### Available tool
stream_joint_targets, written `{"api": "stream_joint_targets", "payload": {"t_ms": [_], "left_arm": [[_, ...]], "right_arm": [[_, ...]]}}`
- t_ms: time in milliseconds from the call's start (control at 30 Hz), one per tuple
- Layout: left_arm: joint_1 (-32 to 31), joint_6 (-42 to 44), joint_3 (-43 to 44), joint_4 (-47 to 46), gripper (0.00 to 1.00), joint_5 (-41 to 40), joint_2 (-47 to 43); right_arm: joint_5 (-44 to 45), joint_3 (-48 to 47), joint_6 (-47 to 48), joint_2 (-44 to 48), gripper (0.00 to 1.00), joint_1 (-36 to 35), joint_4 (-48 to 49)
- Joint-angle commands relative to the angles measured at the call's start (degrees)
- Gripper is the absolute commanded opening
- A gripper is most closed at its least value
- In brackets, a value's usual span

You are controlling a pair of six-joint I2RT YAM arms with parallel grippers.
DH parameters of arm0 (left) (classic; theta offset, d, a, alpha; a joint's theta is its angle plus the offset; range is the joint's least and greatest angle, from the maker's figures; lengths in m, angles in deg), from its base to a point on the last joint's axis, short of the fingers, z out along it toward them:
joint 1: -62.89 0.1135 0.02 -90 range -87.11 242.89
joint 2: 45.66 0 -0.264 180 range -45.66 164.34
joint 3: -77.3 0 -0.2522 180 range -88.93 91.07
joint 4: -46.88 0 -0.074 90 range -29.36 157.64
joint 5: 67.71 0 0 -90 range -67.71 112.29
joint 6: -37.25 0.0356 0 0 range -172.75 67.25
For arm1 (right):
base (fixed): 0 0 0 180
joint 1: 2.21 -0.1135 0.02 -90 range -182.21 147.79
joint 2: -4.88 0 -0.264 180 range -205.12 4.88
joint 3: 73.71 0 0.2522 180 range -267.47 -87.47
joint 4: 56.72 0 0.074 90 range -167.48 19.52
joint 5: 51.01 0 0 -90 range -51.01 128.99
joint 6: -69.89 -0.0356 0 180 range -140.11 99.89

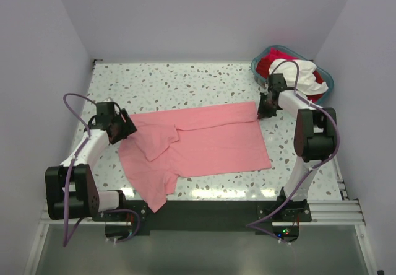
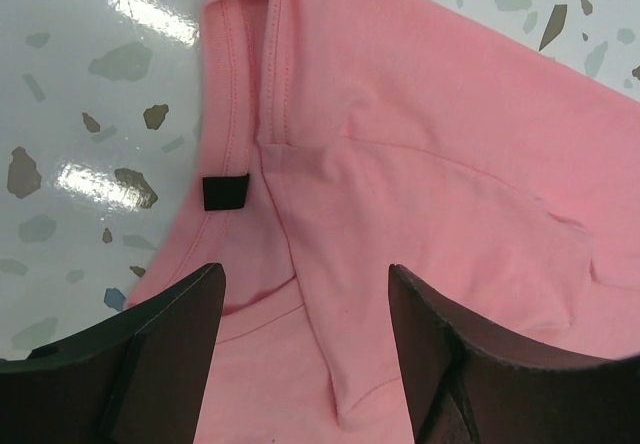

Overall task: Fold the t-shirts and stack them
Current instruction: Fold the tshirt

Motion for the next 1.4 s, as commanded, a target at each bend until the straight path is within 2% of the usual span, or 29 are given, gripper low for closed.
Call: {"api": "stream_joint_targets", "payload": {"t_ms": [0, 100, 200, 300, 400, 533, 567, 667, 800, 1000, 1167, 1367], "left_arm": [[-0.2, 1.9, -0.2, -1.8, 0.71, 0.1, -1.5], [-0.1, 1.9, 0.1, -1.5, 0.71, -0.2, -1.4], [-0.2, 1.6, 1.8, -1.0, 0.71, -0.2, -0.5], [-0.2, 1.1, 3.2, -0.8, 0.71, -0.2, 0.4], [-0.2, -0.1, 5.2, -1.8, 0.70, -0.1, 2.2], [-0.1, -2.1, 7.7, -3.9, 0.64, 0.0, 7.2], [-0.2, -2.7, 8.8, -4.5, 0.62, 0.1, 8.3], [-0.1, -3.2, 12.2, -5.9, 0.47, -0.2, 13.1], [-0.2, -3.8, 16.7, -6.6, 0.38, -0.8, 19.6], [0.1, -4.5, 21.8, -6.0, 0.36, -5.9, 26.0], [1.1, -5.6, 21.2, -6.6, 0.43, -10.1, 22.3], [4.5, -6.5, 22.4, -6.7, 0.43, -11.2, 23.3]], "right_arm": [[2.7, -2.4, 2.2, 0.8, 0.00, -0.2, -2.6], [3.9, -3.4, 2.2, 0.6, 0.06, -0.4, -4.3], [4.5, -5.7, 1.8, 0.7, 0.18, -0.7, -6.2], [4.0, -6.2, 0.8, 1.8, 0.23, -1.3, -5.2], [0.2, -5.8, -1.3, 2.5, 0.38, -1.4, -1.1], [-9.0, -5.0, -5.9, 1.3, 0.44, -1.4, 6.0], [-9.7, -4.4, -6.9, 0.9, 0.44, -1.4, 7.4], [-10.6, -4.4, -9.1, -1.2, 0.45, -1.4, 11.1], [-11.0, -4.7, -10.5, -3.7, 0.45, -1.4, 14.3], [-9.7, -5.4, -12.2, -8.2, 0.45, -1.3, 16.4], [-9.5, -5.7, -11.7, -9.4, 0.45, -1.2, 16.2], [-9.9, -5.3, -11.0, -10.1, 0.45, -1.1, 15.8]]}}
